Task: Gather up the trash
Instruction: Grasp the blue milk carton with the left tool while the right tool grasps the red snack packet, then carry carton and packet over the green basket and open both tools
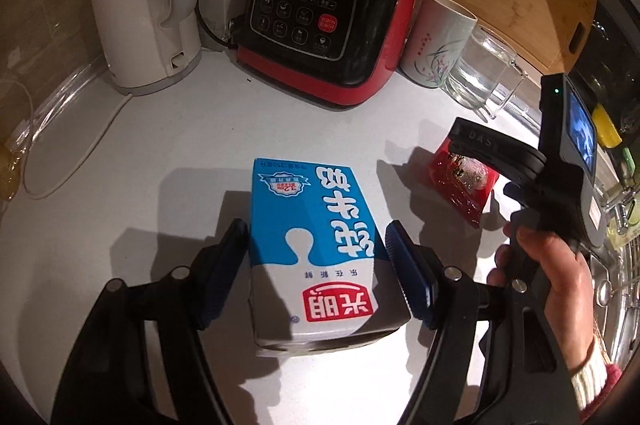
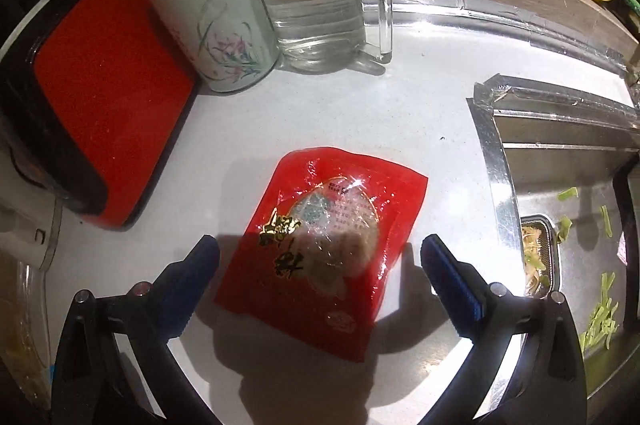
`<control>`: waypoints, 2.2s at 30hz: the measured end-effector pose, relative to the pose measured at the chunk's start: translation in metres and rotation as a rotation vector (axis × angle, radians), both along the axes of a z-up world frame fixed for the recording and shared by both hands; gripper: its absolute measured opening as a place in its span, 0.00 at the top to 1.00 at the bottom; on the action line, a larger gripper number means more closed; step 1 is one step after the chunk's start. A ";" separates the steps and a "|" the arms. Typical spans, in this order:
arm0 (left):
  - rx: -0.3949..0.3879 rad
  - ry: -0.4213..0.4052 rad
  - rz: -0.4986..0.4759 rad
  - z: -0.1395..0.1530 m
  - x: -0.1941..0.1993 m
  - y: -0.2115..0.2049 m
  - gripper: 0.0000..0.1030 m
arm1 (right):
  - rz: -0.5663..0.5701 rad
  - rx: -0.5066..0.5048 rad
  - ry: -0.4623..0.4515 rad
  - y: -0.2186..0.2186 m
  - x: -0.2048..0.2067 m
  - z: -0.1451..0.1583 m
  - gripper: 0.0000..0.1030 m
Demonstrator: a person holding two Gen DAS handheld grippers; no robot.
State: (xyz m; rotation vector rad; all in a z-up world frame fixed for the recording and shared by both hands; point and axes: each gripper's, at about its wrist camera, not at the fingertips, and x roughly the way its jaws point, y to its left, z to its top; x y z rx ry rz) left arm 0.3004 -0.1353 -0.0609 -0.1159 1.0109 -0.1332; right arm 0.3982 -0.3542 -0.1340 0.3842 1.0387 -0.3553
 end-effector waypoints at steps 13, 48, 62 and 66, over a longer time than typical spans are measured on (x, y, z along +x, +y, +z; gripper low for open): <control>-0.042 0.069 -0.032 -0.019 0.003 0.019 0.33 | -0.020 -0.069 0.068 0.011 0.022 -0.019 0.14; -0.052 0.071 -0.024 -0.008 -0.119 0.011 0.33 | 0.314 -0.121 -0.092 0.048 -0.202 0.050 0.84; -0.022 0.080 0.023 -0.005 -0.288 -0.025 0.33 | 0.461 -0.044 -0.141 0.038 -0.400 0.070 0.84; -0.008 0.097 0.022 -0.011 -0.331 -0.033 0.33 | 0.497 -0.022 -0.145 0.037 -0.443 0.067 0.84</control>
